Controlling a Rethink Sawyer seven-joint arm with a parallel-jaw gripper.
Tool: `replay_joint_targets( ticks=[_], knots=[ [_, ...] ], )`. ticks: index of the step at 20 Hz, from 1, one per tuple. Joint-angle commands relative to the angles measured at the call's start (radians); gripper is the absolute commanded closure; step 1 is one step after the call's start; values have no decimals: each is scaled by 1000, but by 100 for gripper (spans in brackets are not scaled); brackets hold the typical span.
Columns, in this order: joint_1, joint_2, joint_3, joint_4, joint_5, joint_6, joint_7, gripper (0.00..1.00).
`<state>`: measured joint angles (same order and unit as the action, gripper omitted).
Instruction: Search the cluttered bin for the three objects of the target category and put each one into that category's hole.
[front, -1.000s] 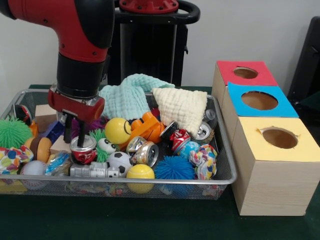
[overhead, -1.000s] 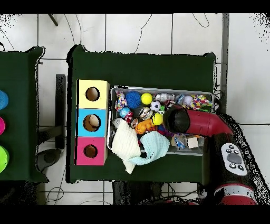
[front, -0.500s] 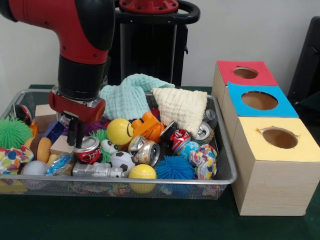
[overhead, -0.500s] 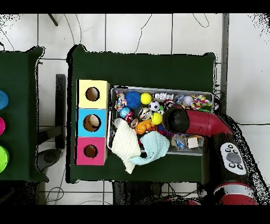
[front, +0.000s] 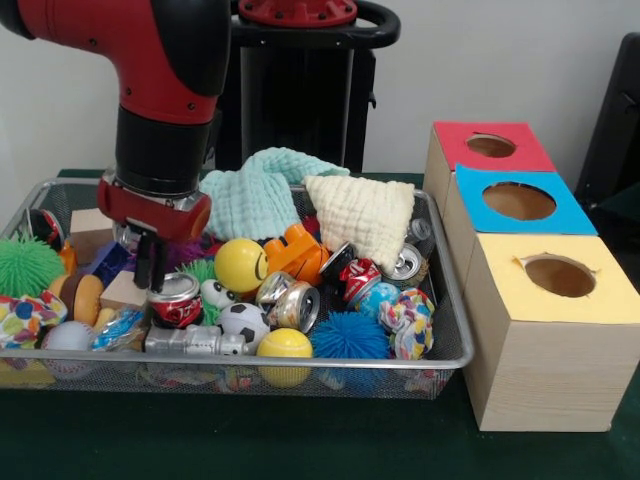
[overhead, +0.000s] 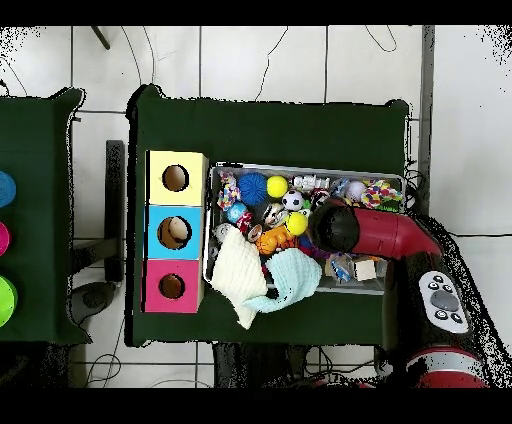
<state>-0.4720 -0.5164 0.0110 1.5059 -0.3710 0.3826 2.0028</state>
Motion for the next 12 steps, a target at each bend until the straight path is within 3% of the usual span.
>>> replay_joint_targets(
  ticks=[1, 6, 12],
  knots=[
    [28, -66, 32, 72, -43, 145, -75, 100],
    [110, -67, -100, 54, -153, 193, -99, 100],
    [165, 0, -166, -20, -218, 276, -89, 100]
  ],
)
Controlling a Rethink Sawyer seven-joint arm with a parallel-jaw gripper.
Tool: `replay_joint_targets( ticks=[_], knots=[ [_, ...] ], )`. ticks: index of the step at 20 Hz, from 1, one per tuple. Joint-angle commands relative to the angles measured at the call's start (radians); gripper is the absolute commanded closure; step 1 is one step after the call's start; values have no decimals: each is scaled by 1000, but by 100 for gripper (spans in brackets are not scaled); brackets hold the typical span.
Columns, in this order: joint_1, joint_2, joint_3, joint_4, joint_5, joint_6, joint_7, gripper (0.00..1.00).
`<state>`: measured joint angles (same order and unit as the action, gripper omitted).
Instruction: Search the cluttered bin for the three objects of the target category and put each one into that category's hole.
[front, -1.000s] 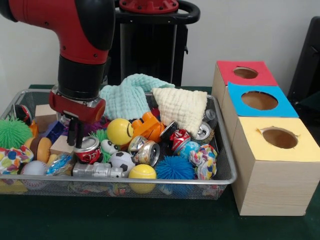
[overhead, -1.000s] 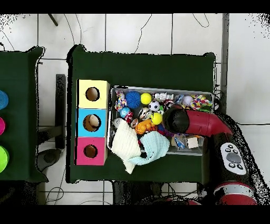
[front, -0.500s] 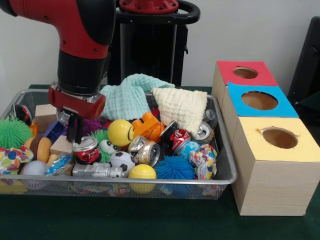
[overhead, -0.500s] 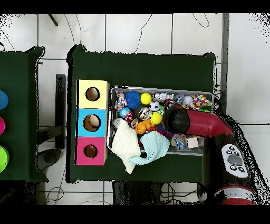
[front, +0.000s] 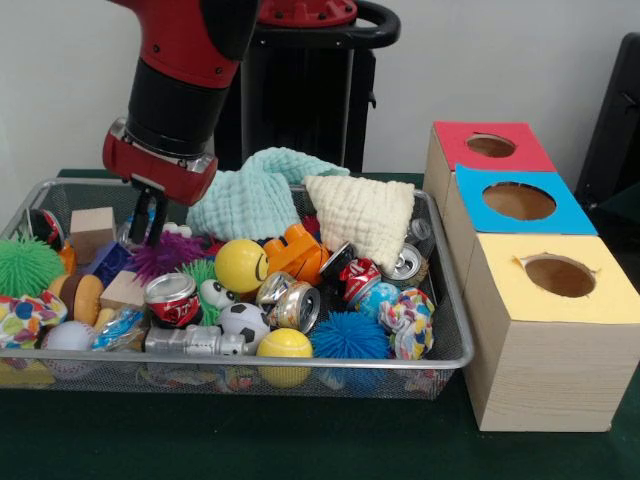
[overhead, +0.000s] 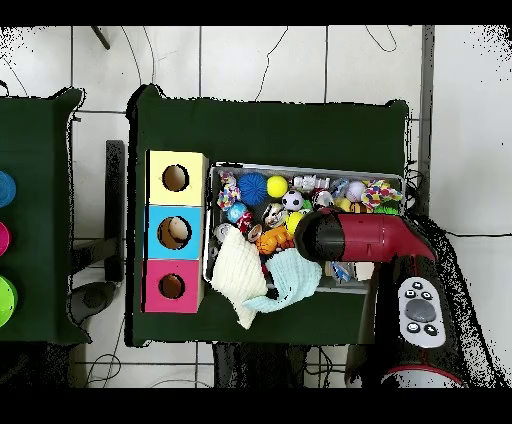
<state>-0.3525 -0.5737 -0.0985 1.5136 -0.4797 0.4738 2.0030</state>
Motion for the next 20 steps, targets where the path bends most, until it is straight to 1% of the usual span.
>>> replay_joint_targets(
  ticks=[1, 3, 4, 5, 6, 9, 10, 13, 14, 16, 19, 20],
  knots=[
    [42, 60, -51, -27, -111, 177, -87, 100],
    [27, 60, -29, -18, -105, 147, -79, 100],
    [-10, 49, 20, 9, -81, 75, -59, 100],
    [-29, 46, 49, 21, -65, 42, -49, 100],
    [-78, 39, 117, 54, -26, -44, -25, 100],
    [-135, 44, 210, 80, 14, -118, -11, 100],
    [-142, 48, 227, 78, 20, -134, -1, 100],
    [-161, 56, 264, 80, 17, -192, 22, 100],
    [-185, 58, 297, 91, 18, -233, 25, 100],
    [-224, 54, 352, 112, 19, -270, 22, 100],
    [-276, 40, 420, 145, 19, -286, 9, 100],
    [-296, 33, 445, 164, 12, -306, 12, 100]
  ],
)
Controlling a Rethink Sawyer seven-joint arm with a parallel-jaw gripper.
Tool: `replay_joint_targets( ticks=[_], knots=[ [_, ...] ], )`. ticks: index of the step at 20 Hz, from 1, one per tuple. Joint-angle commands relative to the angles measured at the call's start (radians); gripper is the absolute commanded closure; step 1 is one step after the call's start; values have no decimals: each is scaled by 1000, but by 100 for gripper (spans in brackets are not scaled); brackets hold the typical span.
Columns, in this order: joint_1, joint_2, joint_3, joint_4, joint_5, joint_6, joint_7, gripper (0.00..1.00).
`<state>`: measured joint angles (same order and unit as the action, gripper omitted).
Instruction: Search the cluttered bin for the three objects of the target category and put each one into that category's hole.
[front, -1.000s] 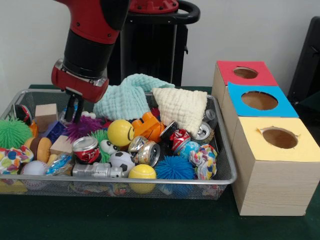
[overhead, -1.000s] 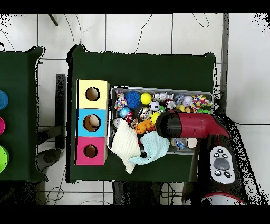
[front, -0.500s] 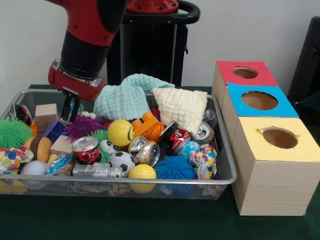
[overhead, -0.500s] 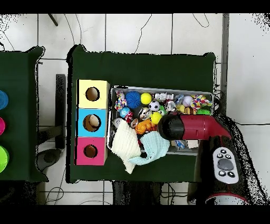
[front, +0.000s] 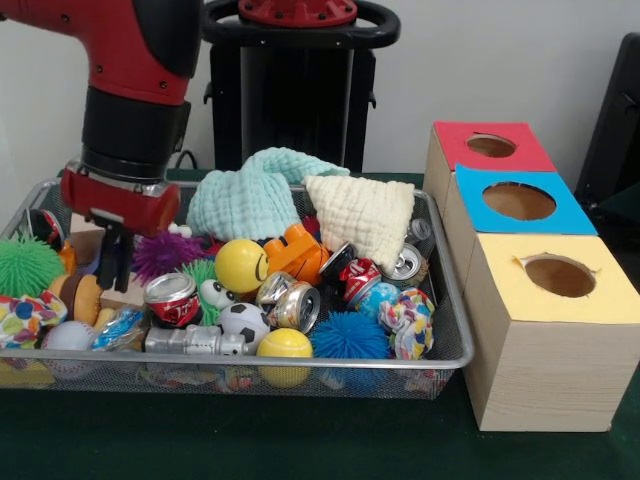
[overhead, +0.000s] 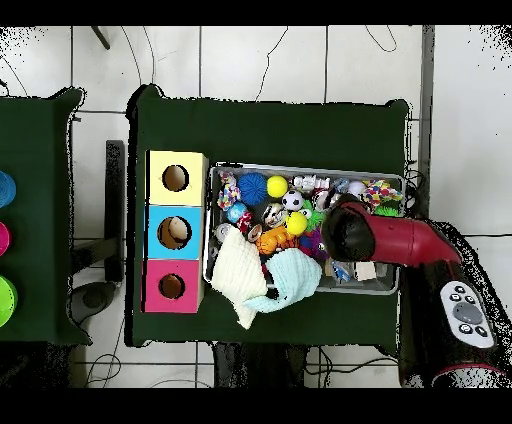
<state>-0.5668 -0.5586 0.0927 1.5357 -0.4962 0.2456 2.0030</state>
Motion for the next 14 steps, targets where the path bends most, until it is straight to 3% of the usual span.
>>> replay_joint_targets(
  ticks=[1, 5, 11, 14],
  knots=[
    [-93, 15, 269, 148, 24, -84, 11, 100],
    [-127, 7, 310, 172, 0, -133, 29, 100],
    [-57, 25, 222, 116, 10, 41, -9, 100],
    [-38, 55, 202, 85, 7, 75, -18, 100]
  ],
)
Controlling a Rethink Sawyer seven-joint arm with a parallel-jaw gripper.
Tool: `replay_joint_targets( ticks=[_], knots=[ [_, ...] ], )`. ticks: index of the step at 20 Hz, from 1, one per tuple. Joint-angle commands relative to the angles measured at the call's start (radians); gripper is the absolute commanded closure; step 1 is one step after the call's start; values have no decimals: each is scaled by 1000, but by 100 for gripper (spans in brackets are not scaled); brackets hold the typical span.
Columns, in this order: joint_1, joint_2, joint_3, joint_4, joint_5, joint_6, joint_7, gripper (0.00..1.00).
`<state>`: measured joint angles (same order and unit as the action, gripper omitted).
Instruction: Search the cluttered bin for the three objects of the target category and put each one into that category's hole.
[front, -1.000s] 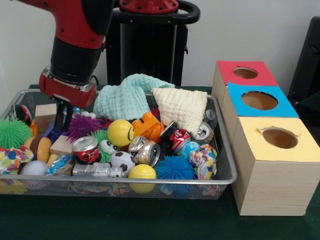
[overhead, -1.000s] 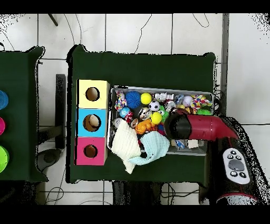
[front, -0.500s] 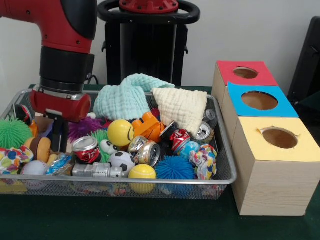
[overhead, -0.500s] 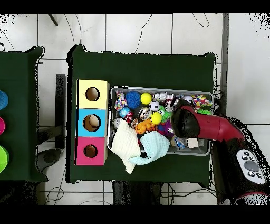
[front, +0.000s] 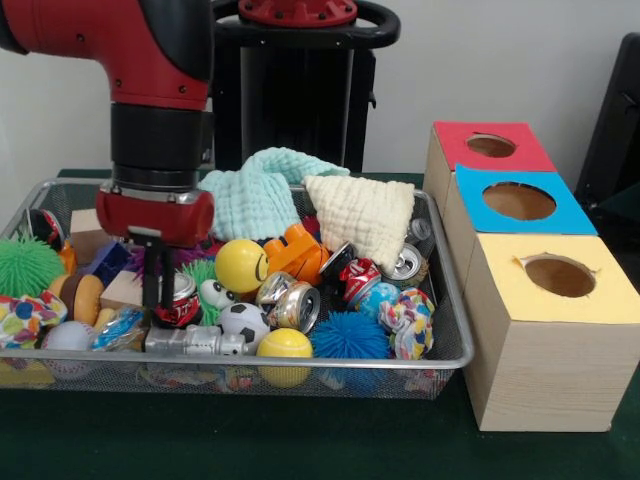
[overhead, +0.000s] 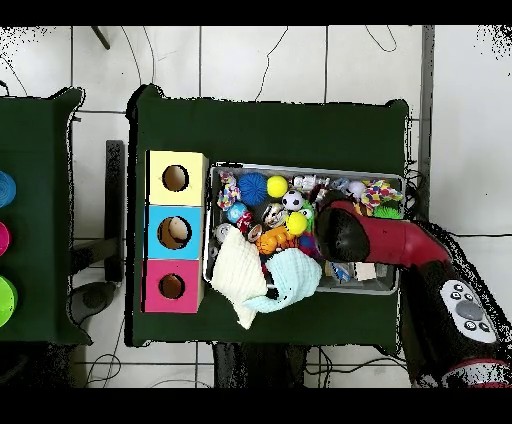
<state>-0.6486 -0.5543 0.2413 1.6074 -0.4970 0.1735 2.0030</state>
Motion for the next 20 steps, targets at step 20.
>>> replay_joint_targets(
  ticks=[20],
  knots=[
    [22, 129, 121, -66, -8, 278, -169, 100]
  ],
)
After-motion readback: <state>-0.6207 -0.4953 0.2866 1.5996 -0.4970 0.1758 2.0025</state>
